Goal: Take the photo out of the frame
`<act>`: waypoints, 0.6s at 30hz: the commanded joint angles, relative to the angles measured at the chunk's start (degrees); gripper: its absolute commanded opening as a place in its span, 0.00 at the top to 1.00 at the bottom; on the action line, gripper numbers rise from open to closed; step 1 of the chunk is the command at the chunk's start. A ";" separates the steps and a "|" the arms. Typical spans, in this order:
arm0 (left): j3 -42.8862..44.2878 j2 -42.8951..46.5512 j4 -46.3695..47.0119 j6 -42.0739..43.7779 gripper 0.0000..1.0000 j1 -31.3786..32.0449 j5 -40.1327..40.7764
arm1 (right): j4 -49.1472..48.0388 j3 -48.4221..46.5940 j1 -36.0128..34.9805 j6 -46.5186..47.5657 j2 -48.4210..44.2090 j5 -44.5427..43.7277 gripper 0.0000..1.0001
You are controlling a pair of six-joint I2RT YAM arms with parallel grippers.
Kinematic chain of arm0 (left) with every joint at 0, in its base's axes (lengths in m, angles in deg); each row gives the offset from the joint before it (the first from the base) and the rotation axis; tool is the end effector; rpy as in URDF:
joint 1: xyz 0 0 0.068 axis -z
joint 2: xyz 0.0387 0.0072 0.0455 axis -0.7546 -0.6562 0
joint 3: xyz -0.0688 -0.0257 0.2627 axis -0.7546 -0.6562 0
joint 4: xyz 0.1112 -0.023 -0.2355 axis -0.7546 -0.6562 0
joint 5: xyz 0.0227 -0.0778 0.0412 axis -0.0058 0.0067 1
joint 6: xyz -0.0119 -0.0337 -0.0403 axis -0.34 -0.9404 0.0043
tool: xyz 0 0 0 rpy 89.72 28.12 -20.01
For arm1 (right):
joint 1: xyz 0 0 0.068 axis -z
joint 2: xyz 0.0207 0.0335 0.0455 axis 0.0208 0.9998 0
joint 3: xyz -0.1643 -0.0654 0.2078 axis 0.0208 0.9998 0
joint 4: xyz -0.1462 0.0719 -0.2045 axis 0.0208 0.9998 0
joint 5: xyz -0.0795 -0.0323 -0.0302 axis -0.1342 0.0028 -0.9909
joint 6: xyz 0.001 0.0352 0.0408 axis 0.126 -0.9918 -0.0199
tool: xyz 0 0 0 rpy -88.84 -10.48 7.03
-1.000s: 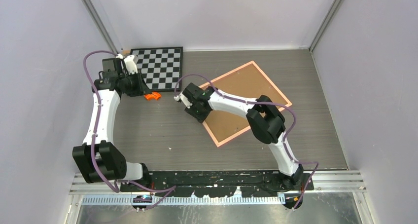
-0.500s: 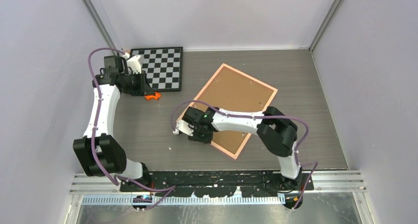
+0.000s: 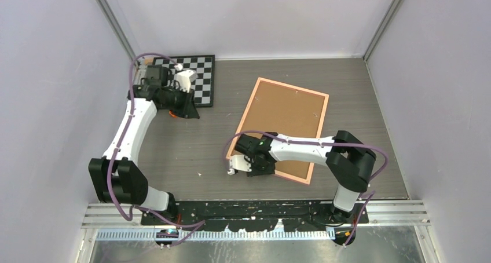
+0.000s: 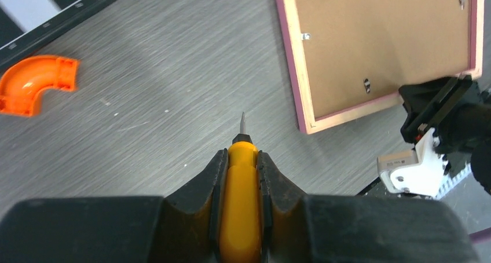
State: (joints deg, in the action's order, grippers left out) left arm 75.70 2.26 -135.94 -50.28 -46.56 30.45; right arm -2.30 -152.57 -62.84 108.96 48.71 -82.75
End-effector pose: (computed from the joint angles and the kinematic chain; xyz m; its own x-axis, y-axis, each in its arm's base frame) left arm 0.2883 -0.0303 0.3260 -0.7667 0.1995 -0.6102 0.4658 0.8269 -0.3150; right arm 0.1520 0.2801 0.1702 0.1547 -0.9825 -0.1041 -0.9839 -0.1437 -0.1059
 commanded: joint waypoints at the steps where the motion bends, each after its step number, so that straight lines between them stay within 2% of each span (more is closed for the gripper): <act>1: 0.06 -0.20 -0.30 2.96 1.00 5.81 2.24 | 1.26 0.75 -0.19 1.95 -7.84 -2.02 0.71; 4: 0.34 -0.84 0.94 3.01 1.00 8.55 3.01 | -0.29 0.83 2.40 -1.95 -13.28 -0.12 0.55; 7: 1.56 -2.34 1.33 4.06 1.00 11.38 3.43 | -1.77 0.24 9.27 -6.99 -19.08 5.89 0.38; 9: 2.61 -3.90 1.36 4.78 1.00 13.45 5.02 | -2.66 0.02 15.23 -9.90 -22.67 9.33 0.33; 12: 4.21 -5.60 2.44 4.29 1.00 15.18 5.86 | -5.13 0.88 24.07 -13.98 -28.47 9.71 0.28; 14: 5.15 -6.58 2.98 3.73 1.00 15.55 5.74 | -7.90 2.45 28.72 -17.62 -32.21 8.18 0.23; 15: 5.69 -6.99 3.23 3.44 1.00 15.65 5.80 | -10.61 3.45 30.82 -19.84 -34.26 6.54 0.17; 17: 6.56 -7.84 3.63 2.75 1.00 15.67 5.93 | -14.52 5.67 33.95 -27.18 -37.50 -1.09 0.02; 18: 6.75 -8.05 3.84 2.47 1.00 15.69 5.97 | -15.78 6.44 34.55 -30.46 -38.23 -6.90 0.01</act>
State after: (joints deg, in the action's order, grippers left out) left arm 78.89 -5.39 -135.08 -47.38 -30.82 35.85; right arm -10.02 -149.00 -31.50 92.31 15.67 -77.72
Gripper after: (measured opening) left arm 0.195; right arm 0.952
